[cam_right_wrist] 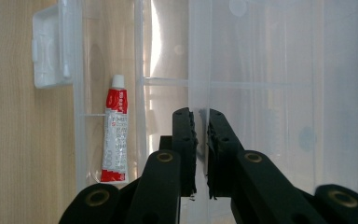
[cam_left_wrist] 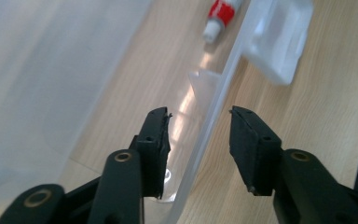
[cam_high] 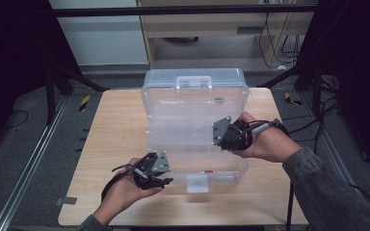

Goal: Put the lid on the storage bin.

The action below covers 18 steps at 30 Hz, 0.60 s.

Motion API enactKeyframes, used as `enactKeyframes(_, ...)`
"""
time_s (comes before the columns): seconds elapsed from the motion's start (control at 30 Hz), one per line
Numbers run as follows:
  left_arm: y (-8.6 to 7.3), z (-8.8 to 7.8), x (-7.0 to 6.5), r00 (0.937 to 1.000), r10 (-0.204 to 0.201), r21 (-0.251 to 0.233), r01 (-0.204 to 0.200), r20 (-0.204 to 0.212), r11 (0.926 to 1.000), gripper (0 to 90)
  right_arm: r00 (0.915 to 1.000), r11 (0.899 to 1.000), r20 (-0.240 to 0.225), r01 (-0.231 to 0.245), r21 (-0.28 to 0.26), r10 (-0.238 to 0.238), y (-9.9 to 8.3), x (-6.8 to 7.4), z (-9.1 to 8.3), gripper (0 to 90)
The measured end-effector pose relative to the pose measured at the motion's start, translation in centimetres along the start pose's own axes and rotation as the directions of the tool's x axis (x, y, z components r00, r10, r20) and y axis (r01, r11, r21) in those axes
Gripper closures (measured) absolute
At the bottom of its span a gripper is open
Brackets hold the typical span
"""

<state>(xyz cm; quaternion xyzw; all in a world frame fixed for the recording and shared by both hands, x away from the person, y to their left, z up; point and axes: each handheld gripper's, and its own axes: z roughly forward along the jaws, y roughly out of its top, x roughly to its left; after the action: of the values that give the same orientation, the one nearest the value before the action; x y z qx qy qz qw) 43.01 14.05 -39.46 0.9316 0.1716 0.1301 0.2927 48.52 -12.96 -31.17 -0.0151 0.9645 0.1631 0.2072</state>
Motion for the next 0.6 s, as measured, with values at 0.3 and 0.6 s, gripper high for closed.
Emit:
enactKeyframes(0.3,0.8,-4.7,1.0,0.9998,-0.017,-0.183,0.015,-0.008,0.9829,63.5,1.0,1.0,0.002,0.0,-0.008,0.0,-0.2,0.2,0.0,82.1)
enactKeyframes(0.6,2.3,-9.0,6.5,0.9881,-0.14,-0.257,0.119,-0.065,0.9592,89.4,0.9999,1.0,0.01,-0.002,-0.016,0.002,-0.3,0.4,0.0,79.7)
